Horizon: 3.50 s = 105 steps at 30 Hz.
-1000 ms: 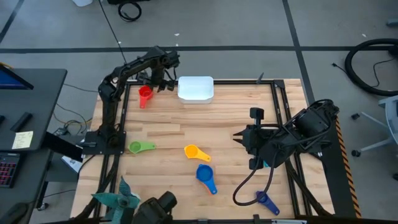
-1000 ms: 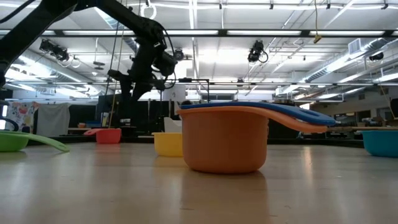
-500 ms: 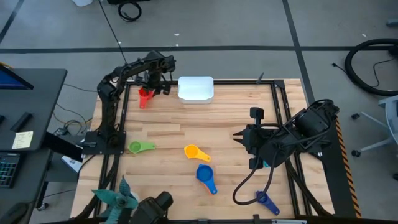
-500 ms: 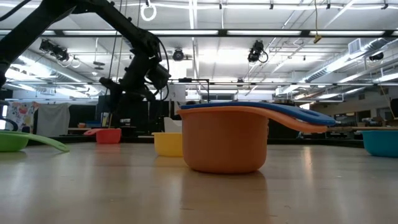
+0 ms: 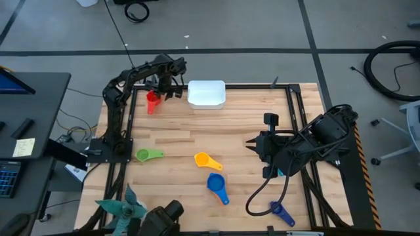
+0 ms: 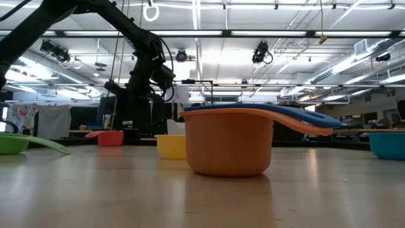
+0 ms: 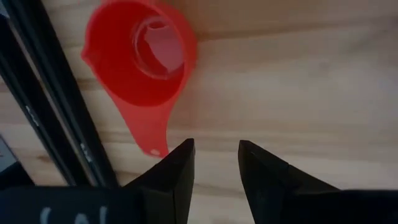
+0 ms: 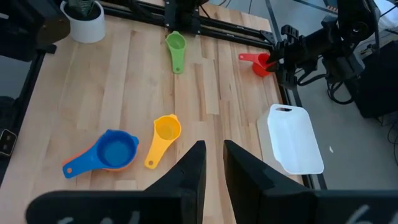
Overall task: Nest measuring cups in basket
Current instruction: Stack the red measuring cup on top of the blue measuring cup
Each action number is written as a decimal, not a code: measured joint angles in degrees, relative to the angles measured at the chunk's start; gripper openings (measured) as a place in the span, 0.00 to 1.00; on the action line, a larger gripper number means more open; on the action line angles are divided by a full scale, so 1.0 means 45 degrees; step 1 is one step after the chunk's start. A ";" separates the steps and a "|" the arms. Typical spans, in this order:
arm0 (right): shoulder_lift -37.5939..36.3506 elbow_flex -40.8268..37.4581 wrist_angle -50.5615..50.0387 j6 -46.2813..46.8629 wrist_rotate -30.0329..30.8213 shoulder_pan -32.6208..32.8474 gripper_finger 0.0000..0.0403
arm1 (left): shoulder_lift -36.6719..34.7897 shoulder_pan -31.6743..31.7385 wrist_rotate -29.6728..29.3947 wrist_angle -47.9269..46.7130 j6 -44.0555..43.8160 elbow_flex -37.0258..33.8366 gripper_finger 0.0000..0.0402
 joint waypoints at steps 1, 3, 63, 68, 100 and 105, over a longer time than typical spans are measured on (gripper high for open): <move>0.0000 0.0000 0.0000 0.0000 0.0000 0.0000 0.15 | 0.0000 0.0000 -0.0046 -0.0008 -0.0230 -0.0057 0.32; 0.0000 0.0000 -0.0005 -0.0005 0.0000 0.0000 0.15 | 0.0000 -0.0005 0.0009 -0.0053 -0.0264 -0.0126 0.32; -0.0005 0.0003 0.5241 -0.0523 0.0661 -0.0024 0.15 | -0.0364 -0.0800 -0.1113 0.2363 0.1921 -0.0901 0.32; -0.0006 0.0010 0.5242 -0.0592 0.0661 -0.0024 0.15 | -0.0364 -0.0763 -0.2203 0.2911 0.1701 -0.0901 0.32; -0.0437 0.0019 0.5829 -0.1530 0.0554 -0.0024 0.15 | -0.0359 0.0074 -0.2739 0.3185 0.1118 -0.2499 0.32; -0.0437 0.0019 0.5920 -0.1579 0.0559 -0.0024 0.15 | -0.0359 0.0097 -0.3208 0.3286 0.0981 -0.2499 0.32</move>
